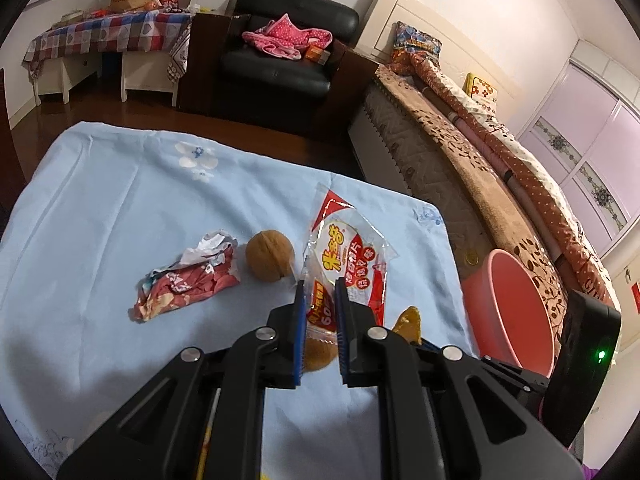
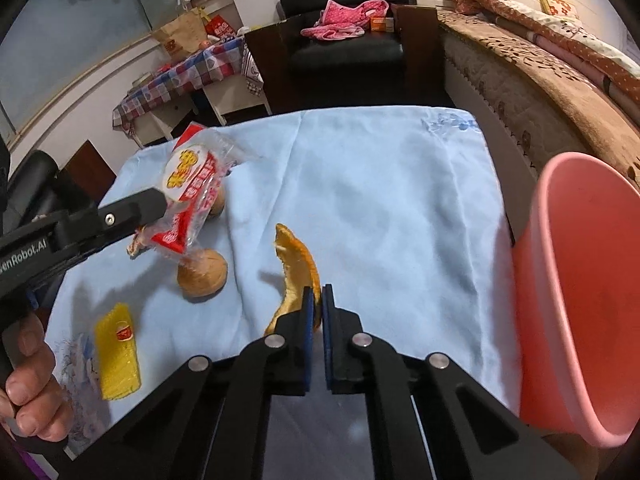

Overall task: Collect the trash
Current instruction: 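Grasp the red-and-white snack wrapper with left tool while right tool grasps an orange peel, then carry the snack wrapper and orange peel over the pink bucket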

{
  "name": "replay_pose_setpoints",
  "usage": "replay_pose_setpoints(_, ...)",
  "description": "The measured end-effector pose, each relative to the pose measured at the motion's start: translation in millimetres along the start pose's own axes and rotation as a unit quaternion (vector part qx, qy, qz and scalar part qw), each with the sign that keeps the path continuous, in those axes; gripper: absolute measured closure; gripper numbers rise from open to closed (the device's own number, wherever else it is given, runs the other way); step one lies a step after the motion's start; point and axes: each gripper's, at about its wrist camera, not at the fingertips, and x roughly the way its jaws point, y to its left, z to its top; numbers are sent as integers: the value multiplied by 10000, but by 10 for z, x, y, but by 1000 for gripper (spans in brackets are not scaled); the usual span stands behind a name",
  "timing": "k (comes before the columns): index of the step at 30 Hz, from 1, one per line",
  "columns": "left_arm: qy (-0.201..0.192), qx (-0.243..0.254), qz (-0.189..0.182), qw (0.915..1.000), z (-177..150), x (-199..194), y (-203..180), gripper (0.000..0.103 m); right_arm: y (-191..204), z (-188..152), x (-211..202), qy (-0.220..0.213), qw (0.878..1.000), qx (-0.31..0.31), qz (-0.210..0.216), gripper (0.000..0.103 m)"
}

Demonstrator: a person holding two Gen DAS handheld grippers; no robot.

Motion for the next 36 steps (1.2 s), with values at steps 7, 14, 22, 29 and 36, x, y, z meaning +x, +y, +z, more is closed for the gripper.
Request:
replay_pose_setpoints(7,31,8,-26,10000,-122,-148,-111,91,-166,-61,-326,-214,9995,214,29,99)
replay_pose_setpoints(14,145,192,10,9997,-256,-202,-388,91,-371,-112,-653,-396,9983,437,23,99)
replay_pose_setpoints(22,168,497,-24,9986,-376,-230,-788,91,-614,-235,-985,-594,9962,619,-138,99)
replay_pose_setpoints(29,167,810,-97,9965,-453,-208,-1136,91,-897,-344,-1216,-767,9927,879,-299,99)
replay_pose_setpoints(36,184,1088,-168,9938,-487,-154,-1426,91,-1206,-424,-1379,-913,9882,1151,-430,99)
